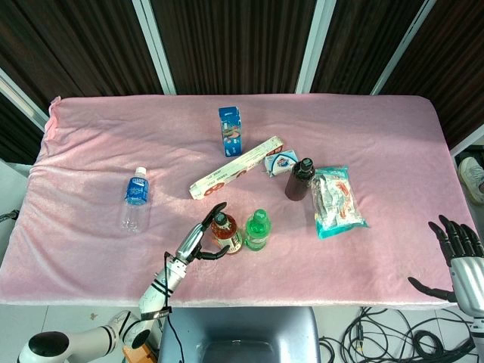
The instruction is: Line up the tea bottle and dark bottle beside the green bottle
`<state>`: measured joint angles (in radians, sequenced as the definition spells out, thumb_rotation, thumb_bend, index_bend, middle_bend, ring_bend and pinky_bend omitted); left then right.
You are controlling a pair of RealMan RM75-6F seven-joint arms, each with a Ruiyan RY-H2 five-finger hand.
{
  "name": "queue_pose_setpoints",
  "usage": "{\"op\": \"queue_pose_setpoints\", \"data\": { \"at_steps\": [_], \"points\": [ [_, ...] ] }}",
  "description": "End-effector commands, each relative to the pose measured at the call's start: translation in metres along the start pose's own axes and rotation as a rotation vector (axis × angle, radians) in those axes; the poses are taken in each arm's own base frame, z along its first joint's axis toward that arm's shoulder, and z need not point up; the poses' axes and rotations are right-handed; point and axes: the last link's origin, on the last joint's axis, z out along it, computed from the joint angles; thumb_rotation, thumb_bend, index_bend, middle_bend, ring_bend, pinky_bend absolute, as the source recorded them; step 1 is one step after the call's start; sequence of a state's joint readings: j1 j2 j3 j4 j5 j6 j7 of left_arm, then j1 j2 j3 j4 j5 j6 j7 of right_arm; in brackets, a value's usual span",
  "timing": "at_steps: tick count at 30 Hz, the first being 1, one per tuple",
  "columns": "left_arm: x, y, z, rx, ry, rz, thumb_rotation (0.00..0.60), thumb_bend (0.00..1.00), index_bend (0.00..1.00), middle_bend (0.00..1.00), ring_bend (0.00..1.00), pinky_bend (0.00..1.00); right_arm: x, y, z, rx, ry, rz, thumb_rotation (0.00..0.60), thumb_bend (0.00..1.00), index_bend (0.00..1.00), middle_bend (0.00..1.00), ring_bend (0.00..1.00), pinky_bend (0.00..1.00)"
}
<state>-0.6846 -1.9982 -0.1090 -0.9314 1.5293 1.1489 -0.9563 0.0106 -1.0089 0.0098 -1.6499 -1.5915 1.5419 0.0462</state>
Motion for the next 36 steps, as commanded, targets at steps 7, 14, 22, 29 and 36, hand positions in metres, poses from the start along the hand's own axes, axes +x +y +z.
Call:
{"op": "queue_pose_setpoints", "data": {
  "at_steps": [7,14,22,29,36],
  "points": [
    [0.002,0.007,-0.005,-0.034,-0.005,0.023,0.600,0.30,0.00,0.00,0.00,0.05,0.000,0.000,0.000,0.001,0.001,-0.003,0.600,0.22,0.00,0.00,0.00,0.04],
    [0.035,0.013,-0.033,-0.085,0.003,0.158,0.600,0.28,0.00,0.00,0.00,0.02,-0.001,-0.001,0.000,0.003,0.004,-0.008,0.600,0.22,0.00,0.00,0.00,0.04],
    [0.127,0.026,-0.110,-0.064,0.137,0.405,0.600,0.28,0.00,0.00,0.00,0.01,-0.006,-0.003,0.006,0.018,-0.019,-0.004,0.600,0.22,0.00,0.00,0.00,0.04],
    [0.210,0.041,-0.227,0.314,0.298,0.927,0.600,0.28,0.00,0.00,0.00,0.00,-0.017,-0.004,0.054,0.056,0.008,0.064,0.600,0.22,0.00,0.00,0.00,0.04],
    [0.218,0.054,-0.269,0.439,0.454,1.064,0.600,0.29,0.00,0.00,0.00,0.00,-0.032,-0.031,0.137,0.103,0.008,0.215,0.600,0.22,0.00,0.00,0.00,0.04]
  ]
}}
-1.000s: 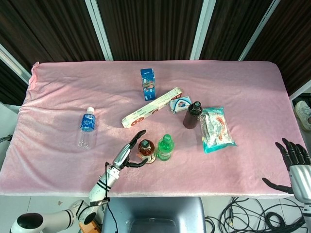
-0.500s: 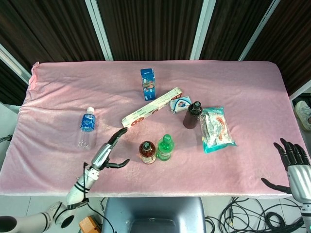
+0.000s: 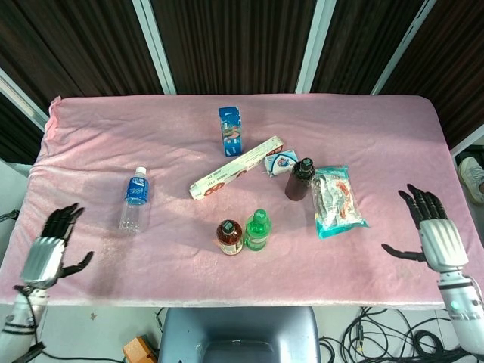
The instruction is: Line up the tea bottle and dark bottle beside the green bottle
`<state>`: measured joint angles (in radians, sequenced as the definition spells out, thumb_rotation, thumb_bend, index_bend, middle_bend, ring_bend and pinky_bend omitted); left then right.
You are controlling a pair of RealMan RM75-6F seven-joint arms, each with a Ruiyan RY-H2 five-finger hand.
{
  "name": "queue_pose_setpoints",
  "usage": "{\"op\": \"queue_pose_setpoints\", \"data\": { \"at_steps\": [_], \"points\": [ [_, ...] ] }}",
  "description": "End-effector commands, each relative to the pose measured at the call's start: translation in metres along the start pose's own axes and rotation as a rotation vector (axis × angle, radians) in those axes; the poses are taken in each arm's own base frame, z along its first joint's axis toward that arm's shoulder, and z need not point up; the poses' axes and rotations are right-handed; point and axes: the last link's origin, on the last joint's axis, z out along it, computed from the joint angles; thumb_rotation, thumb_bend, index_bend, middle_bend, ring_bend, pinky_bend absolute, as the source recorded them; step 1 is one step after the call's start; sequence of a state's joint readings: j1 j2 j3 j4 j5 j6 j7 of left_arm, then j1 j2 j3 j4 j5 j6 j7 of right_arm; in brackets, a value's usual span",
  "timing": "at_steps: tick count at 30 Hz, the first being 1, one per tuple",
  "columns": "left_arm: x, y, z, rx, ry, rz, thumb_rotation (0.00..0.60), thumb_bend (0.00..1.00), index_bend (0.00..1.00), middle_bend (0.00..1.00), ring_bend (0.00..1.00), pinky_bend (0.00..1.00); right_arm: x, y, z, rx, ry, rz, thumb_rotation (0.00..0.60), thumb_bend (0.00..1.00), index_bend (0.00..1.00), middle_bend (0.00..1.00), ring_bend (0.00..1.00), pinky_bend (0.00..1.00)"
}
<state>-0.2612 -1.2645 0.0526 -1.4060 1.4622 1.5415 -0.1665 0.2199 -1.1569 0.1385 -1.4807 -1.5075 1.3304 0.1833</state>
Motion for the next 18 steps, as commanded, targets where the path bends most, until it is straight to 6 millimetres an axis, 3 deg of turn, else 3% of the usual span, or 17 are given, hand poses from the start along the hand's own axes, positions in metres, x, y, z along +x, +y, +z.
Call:
{"op": "queue_pose_setpoints", "data": {
  "at_steps": [1,6,9,13,18],
  "points": [
    [0.023,-0.018,-0.034,0.127,0.042,0.111,0.600,0.29,0.00,0.00,0.00,0.00,-0.009,-0.013,0.053,0.016,0.000,0.118,0.600,0.22,0.00,0.00,0.00,0.04],
    [0.016,-0.019,-0.035,0.144,-0.013,0.143,0.600,0.30,0.00,0.00,0.00,0.00,-0.022,-0.028,0.111,-0.001,-0.078,0.264,0.600,0.22,0.00,0.00,0.00,0.06],
    [0.016,-0.019,-0.036,0.148,-0.026,0.140,0.600,0.30,0.00,0.00,0.00,0.00,-0.028,-0.037,0.136,-0.010,-0.103,0.335,0.600,0.22,0.00,0.00,0.00,0.07],
    [0.017,-0.019,-0.037,0.144,-0.015,0.135,0.600,0.30,0.00,0.00,0.00,0.00,-0.037,-0.047,0.157,-0.030,-0.174,0.454,0.600,0.22,0.00,0.00,0.00,0.07],
    [0.016,-0.019,-0.037,0.145,-0.026,0.133,0.600,0.30,0.00,0.00,0.00,0.00,-0.051,-0.059,0.174,-0.031,-0.258,0.471,0.600,0.22,0.00,0.00,0.00,0.07]
  ]
}}
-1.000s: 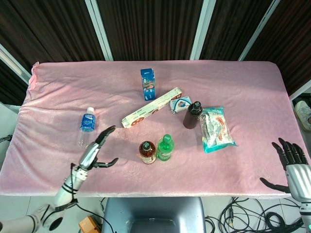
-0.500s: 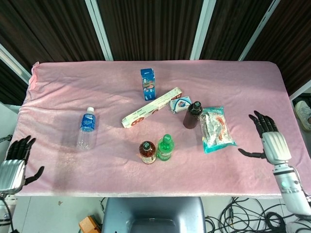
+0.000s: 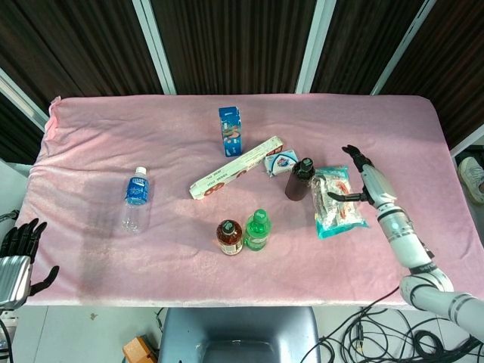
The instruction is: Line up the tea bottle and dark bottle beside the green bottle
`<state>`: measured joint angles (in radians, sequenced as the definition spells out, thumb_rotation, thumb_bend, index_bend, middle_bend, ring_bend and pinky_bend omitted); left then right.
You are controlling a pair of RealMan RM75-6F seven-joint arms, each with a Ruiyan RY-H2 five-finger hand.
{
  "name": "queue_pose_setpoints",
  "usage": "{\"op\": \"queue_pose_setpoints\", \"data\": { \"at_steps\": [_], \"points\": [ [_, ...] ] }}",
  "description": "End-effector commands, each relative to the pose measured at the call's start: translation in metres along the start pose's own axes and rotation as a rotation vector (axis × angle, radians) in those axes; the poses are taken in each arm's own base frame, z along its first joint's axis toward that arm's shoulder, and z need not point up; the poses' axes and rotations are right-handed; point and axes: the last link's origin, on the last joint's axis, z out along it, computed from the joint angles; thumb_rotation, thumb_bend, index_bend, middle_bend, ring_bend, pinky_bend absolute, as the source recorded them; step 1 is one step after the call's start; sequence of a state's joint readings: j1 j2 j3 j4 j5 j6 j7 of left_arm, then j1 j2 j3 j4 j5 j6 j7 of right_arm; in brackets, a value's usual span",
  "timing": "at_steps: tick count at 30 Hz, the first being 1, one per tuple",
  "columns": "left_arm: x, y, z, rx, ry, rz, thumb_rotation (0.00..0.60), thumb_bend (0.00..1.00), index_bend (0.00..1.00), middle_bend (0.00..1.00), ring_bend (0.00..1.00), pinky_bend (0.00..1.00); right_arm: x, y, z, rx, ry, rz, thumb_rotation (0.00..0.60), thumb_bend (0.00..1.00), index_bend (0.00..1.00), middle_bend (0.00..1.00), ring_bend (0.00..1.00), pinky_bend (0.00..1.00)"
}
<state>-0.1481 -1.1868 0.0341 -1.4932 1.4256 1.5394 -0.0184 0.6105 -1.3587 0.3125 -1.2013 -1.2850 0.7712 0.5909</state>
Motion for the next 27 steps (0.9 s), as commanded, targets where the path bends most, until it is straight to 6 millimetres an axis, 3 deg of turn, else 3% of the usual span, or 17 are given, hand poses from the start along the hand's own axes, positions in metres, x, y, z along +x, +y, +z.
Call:
{"op": "queue_pose_setpoints", "data": {
  "at_steps": [1,13,27],
  "points": [
    [0.000,0.000,0.000,-0.002,-0.003,-0.002,0.600,0.30,0.00,0.00,0.00,0.00,-0.012,-0.007,0.018,-0.009,-0.050,0.017,0.600,0.22,0.00,0.00,0.00,0.07],
    [-0.002,0.001,-0.001,-0.007,-0.008,-0.004,0.600,0.30,0.00,0.00,0.00,0.00,-0.037,-0.019,0.039,0.003,-0.102,0.009,0.600,0.22,0.10,0.02,0.00,0.08],
    [-0.003,0.002,-0.002,-0.009,-0.021,-0.009,0.600,0.30,0.00,0.00,0.00,0.00,-0.062,-0.024,0.053,-0.010,-0.125,-0.003,0.600,0.23,0.34,0.21,0.10,0.20]
  ]
}}
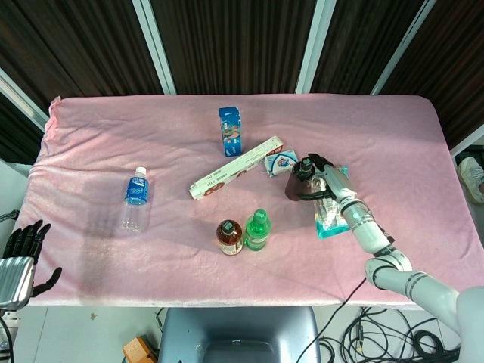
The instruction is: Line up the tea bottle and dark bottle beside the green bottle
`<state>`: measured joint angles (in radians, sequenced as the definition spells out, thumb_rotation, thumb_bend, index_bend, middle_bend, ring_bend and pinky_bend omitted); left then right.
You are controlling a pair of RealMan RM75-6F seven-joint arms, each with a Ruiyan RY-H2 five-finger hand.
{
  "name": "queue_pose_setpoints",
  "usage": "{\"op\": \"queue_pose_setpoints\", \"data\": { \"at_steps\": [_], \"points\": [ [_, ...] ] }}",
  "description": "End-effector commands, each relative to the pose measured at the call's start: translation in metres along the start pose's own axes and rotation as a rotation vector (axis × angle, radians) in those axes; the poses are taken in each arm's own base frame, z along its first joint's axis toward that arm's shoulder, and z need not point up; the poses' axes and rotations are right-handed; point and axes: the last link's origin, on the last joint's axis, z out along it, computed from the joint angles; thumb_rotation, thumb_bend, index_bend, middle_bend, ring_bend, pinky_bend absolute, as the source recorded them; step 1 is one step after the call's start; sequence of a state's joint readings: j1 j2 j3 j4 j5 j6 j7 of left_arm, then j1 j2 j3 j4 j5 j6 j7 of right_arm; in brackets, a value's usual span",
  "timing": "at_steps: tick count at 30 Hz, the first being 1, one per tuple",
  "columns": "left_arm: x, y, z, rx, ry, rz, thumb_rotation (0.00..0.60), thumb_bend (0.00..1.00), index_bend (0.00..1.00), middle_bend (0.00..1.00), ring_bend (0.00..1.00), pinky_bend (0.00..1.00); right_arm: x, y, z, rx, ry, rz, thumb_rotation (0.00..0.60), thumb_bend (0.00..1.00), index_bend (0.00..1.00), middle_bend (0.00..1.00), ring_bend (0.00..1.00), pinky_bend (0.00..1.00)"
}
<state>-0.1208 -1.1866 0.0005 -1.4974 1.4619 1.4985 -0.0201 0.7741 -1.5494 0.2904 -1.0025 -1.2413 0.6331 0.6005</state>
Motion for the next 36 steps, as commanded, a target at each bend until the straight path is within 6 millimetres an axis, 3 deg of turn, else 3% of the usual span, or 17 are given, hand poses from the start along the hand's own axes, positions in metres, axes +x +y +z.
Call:
{"op": "queue_pose_setpoints", "data": {
  "at_steps": [1,7,12,18,26,36],
  "points": [
    [0.000,0.000,0.000,0.000,-0.001,-0.001,0.600,0.30,0.00,0.00,0.00,0.00,-0.005,-0.001,0.003,-0.002,-0.003,-0.006,0.600,0.23,0.37,0.22,0.12,0.21],
    [0.000,0.000,-0.001,-0.003,-0.001,-0.005,0.600,0.30,0.00,0.00,0.00,0.00,-0.008,-0.002,0.009,0.000,0.032,0.008,0.600,0.25,0.53,0.31,0.24,0.33],
    [0.001,0.000,-0.001,-0.004,0.001,-0.008,0.600,0.30,0.00,0.00,0.00,0.00,-0.009,-0.003,0.012,0.008,0.091,0.007,0.600,0.29,0.78,0.50,0.47,0.55],
    [0.000,-0.001,-0.002,-0.001,0.001,-0.010,0.600,0.30,0.00,0.00,0.00,0.00,-0.012,-0.007,0.016,0.027,0.137,-0.005,0.600,0.33,0.92,0.61,0.57,0.66],
    [0.002,-0.001,0.000,0.001,0.004,-0.010,0.600,0.30,0.00,0.00,0.00,0.00,-0.012,-0.017,0.015,0.087,0.177,0.015,0.600,0.35,0.99,0.66,0.61,0.71],
    [0.002,-0.001,-0.001,0.000,0.016,-0.007,0.600,0.30,0.00,0.00,0.00,0.00,-0.021,-0.033,-0.042,0.264,0.116,-0.012,0.600,0.36,1.00,0.66,0.61,0.71]
  ]
}}
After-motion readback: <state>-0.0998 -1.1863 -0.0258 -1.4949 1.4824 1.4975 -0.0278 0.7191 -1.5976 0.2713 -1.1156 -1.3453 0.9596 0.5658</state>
